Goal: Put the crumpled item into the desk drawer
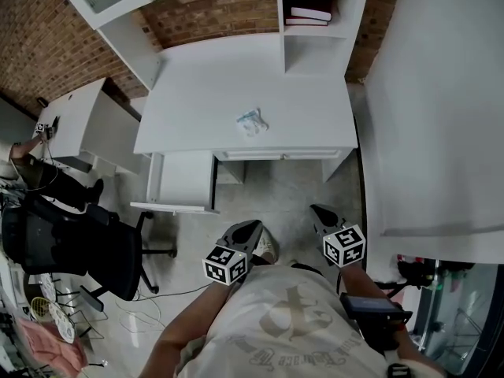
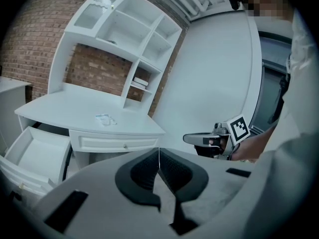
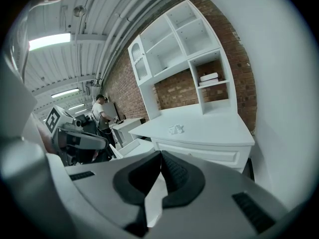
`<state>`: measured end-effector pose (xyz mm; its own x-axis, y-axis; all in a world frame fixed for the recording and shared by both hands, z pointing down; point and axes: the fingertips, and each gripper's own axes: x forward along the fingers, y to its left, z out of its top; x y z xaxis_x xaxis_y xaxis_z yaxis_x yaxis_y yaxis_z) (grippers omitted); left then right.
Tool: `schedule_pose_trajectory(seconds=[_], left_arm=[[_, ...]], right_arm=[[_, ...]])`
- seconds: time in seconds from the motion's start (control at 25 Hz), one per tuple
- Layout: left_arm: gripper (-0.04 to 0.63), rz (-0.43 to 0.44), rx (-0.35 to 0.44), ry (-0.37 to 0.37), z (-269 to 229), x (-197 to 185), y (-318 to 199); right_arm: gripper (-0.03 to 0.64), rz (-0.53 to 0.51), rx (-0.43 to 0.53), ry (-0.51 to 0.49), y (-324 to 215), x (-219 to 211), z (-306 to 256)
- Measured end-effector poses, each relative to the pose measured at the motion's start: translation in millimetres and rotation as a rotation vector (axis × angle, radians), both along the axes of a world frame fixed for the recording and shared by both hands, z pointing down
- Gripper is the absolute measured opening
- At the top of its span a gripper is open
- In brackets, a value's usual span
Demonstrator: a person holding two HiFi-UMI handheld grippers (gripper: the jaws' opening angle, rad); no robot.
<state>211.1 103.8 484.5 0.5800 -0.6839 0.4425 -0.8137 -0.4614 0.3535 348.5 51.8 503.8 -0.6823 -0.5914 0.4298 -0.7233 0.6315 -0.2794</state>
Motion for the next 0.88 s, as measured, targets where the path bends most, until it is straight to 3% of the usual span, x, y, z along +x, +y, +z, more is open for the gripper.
schedule_pose_trajectory(seconds=[0.88], left_arm=[[0.023,0.064,0.001,0.027,0.8,-32.1,-74.9]], right_arm=[[0.023,0.063,-0.014,0.02,-60.8,-32.5,-0.7]])
